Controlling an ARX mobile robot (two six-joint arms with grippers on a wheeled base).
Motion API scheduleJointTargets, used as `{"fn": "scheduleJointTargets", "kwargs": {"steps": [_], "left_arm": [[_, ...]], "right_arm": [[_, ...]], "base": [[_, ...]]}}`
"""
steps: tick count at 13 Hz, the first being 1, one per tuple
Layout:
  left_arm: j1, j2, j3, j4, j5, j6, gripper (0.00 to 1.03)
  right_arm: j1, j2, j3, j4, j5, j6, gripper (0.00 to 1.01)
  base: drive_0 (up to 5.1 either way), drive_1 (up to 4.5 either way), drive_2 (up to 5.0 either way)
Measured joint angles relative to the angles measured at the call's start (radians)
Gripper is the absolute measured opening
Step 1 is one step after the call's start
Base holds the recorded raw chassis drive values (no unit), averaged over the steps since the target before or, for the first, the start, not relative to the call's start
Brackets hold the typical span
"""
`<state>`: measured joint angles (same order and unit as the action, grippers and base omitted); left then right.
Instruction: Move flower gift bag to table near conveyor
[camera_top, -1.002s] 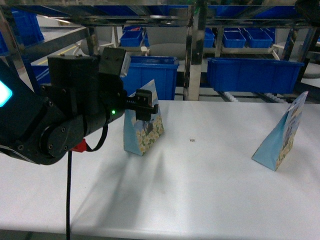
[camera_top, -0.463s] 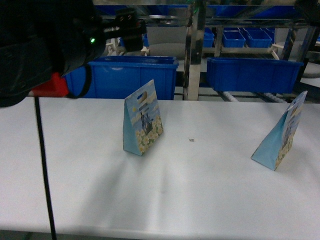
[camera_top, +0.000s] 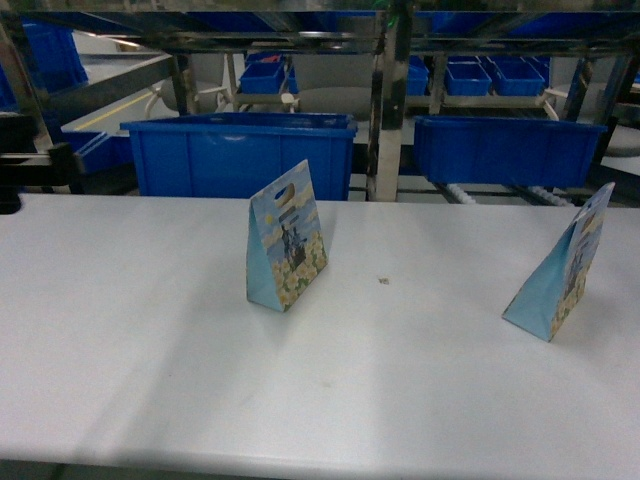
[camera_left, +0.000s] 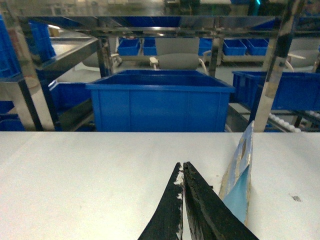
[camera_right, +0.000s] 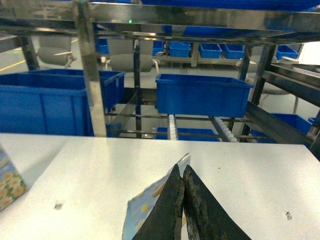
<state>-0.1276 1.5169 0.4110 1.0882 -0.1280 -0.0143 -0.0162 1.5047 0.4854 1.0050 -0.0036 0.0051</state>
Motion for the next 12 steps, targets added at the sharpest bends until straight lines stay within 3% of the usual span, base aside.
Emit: {"fn": "scheduleJointTargets", "kwargs": {"steps": [3,6,7,8,12], "left_arm": [[0.041,-0.115,-0.164,0.056,0.034,0.0,0.02],[0.063,-0.277,-0.257,-0.003,0.067,0.0,0.02],[0.109,-0.326,-0.276,-0.03,0.116,0.0,0.02],[0.134,-0.396,-0.316,-0.09,0.116,0.0,0.02],[0.126,-0.639,-0.375,-0.262,0.128,0.0,0.02]], "right_arm": [[0.016,-0.162,-0.167,0.019,0.0,-0.003,0.02],[0.016,-0.296,-0.281,-0.013,0.0,-0.003,0.02],[0.016,-0.338,-0.304,-0.029,0.0,-0.003,0.02],[0.016,-0.368,-0.357,0.032,0.0,-0.003,0.02],[0.016,-0.578,-0.434,-0.132,0.0,-0.003,0.02]], "base": [[0.0,0.0,0.0],[0.0,0.0,0.0],[0.0,0.0,0.0],[0.0,0.0,0.0],[0.0,0.0,0.0]]}}
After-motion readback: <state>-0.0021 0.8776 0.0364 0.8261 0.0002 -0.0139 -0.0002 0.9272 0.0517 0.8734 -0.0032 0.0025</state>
